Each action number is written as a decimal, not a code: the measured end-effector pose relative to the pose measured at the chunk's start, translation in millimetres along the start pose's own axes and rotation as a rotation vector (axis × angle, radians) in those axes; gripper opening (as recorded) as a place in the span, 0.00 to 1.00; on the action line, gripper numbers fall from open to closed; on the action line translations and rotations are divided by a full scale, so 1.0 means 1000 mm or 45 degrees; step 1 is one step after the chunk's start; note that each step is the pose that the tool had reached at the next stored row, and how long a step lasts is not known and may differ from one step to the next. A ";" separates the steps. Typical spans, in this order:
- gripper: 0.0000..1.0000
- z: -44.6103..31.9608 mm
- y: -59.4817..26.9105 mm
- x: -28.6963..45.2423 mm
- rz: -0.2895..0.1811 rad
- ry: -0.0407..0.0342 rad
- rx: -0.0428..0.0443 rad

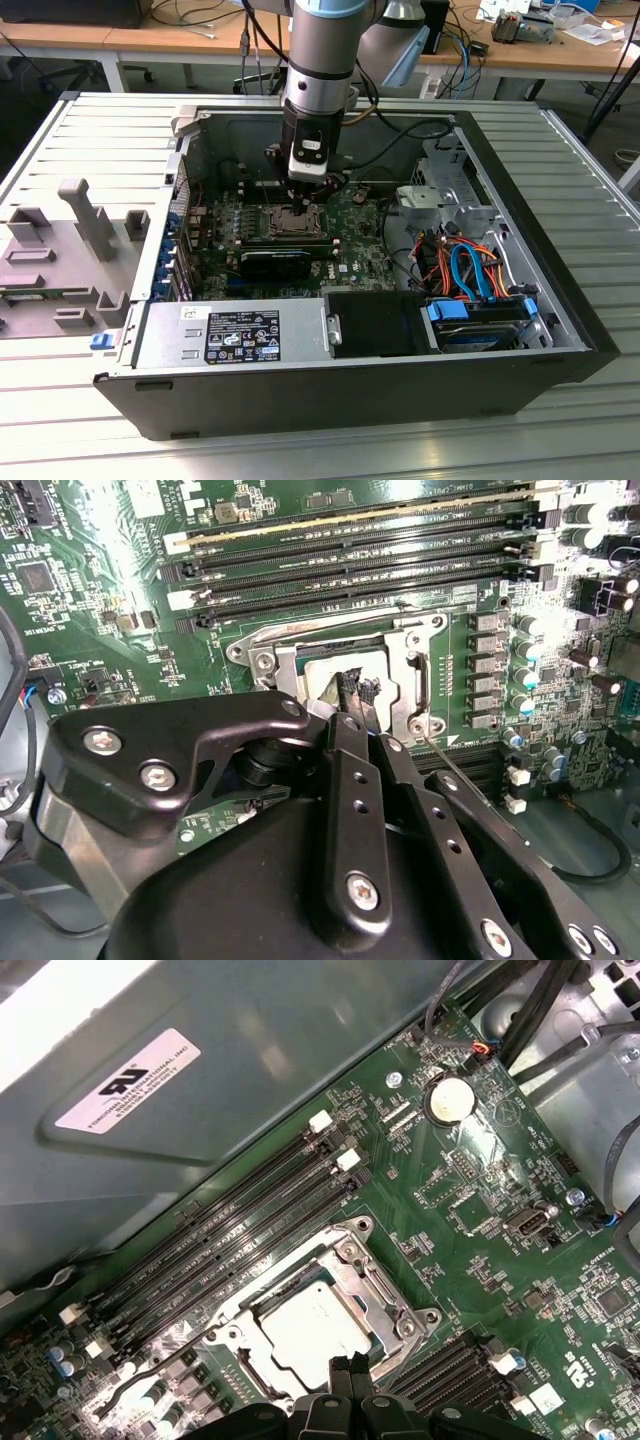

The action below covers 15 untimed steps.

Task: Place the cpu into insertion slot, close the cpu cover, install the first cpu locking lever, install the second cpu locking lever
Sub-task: 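Install the first cpu locking lever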

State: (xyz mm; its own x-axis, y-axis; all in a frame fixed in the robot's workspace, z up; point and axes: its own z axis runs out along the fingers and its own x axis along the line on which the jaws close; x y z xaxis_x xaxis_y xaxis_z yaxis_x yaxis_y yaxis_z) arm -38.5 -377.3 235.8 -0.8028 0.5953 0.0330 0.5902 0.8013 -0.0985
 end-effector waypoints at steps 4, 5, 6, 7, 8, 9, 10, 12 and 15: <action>0.11 0.0000 0.0000 0.0000 -0.009 -0.0009 0.000; 0.11 0.0000 0.0000 0.0000 -0.011 -0.0010 0.000; 0.11 0.0000 0.0000 0.0000 -0.014 -0.0013 0.000; 0.11 0.0000 0.0000 0.0000 -0.016 -0.0016 0.001; 0.11 0.0000 0.0000 0.0000 -0.017 -0.0017 0.001; 0.11 0.0000 0.0000 0.0000 -0.019 -0.0019 0.001; 0.11 0.0000 0.0000 0.0000 -0.021 -0.0020 0.001; 0.11 0.0000 0.0000 0.0000 -0.025 -0.0025 0.001; 0.11 0.0000 0.0000 0.0000 -0.032 -0.0031 0.001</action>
State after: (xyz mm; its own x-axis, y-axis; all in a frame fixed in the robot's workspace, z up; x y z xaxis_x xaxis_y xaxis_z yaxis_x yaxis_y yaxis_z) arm -38.6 -377.3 235.8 -0.8175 0.5750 0.0330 0.5698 0.8159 -0.0985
